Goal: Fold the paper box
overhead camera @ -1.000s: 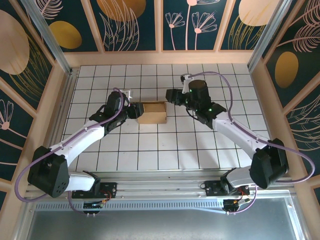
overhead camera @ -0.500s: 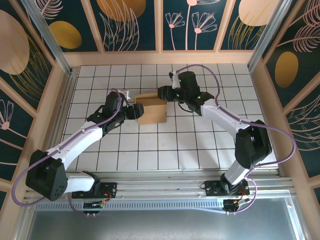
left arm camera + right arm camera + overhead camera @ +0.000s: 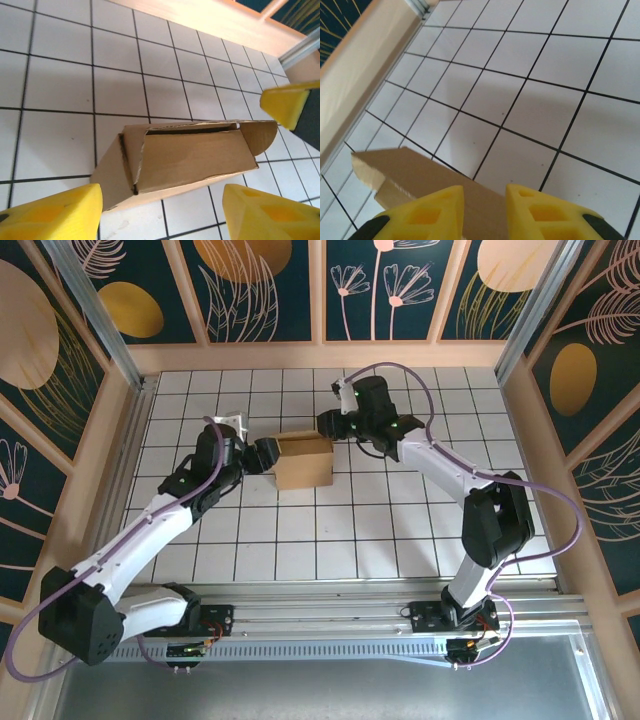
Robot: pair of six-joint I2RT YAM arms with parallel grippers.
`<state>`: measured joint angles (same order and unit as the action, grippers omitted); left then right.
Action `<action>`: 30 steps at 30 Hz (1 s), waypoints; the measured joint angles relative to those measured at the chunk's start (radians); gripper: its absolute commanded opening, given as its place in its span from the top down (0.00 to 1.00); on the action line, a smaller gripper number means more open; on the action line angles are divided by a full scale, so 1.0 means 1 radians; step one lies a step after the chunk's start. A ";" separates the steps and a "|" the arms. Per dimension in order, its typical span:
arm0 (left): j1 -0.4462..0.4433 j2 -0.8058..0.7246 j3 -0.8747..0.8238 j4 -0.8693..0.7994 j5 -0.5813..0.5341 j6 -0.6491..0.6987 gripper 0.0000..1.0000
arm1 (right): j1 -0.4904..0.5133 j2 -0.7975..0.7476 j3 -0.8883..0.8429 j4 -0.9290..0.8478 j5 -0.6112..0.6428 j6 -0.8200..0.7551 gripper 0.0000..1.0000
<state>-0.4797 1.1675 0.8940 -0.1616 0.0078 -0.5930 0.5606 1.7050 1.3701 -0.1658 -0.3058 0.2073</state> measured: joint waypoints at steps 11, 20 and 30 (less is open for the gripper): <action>0.014 -0.011 0.002 -0.045 -0.046 -0.103 0.49 | 0.042 -0.001 -0.070 0.050 0.092 -0.087 0.84; 0.054 0.086 0.051 -0.041 0.020 -0.146 0.47 | 0.059 -0.004 -0.159 0.173 0.148 -0.106 0.82; 0.058 0.222 0.096 -0.014 0.045 -0.124 0.57 | 0.066 -0.047 -0.166 0.131 0.151 -0.088 0.74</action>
<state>-0.4217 1.3891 0.9897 -0.1761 0.0528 -0.7170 0.6266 1.6585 1.2041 -0.0345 -0.1551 0.1196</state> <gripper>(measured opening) 0.467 0.257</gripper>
